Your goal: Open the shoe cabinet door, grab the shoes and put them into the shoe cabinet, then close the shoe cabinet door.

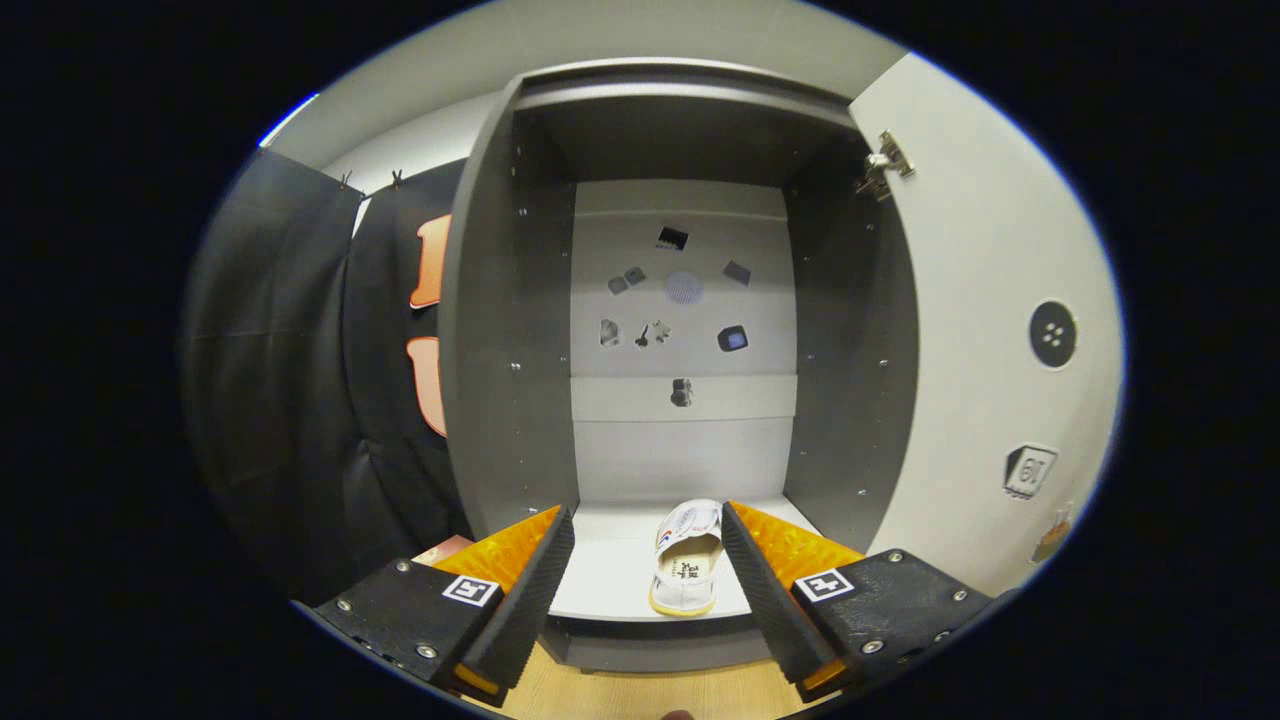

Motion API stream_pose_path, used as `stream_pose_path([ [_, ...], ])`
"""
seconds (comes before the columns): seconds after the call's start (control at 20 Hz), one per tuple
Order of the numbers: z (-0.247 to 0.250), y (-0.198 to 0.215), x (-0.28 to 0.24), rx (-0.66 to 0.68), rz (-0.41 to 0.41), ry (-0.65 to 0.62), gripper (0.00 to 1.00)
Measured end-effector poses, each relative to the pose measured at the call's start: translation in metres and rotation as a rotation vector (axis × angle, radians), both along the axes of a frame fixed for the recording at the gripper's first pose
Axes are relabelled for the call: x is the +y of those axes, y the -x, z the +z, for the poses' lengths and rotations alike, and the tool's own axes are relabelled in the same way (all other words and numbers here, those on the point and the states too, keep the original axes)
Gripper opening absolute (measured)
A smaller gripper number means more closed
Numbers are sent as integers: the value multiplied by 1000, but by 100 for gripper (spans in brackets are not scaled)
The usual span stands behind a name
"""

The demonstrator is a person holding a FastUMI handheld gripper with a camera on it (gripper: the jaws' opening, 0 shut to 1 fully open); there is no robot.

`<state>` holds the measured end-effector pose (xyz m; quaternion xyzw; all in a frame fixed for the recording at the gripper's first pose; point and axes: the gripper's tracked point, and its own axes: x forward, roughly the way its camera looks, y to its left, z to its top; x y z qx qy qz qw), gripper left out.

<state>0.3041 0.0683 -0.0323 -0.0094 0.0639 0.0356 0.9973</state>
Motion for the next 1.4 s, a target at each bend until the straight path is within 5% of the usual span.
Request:
stream_pose_path([
  [0.8,19,216,-40,-43,-120,-36,93],
  [1.4,12,265,-76,-20,-94,-47,93],
])
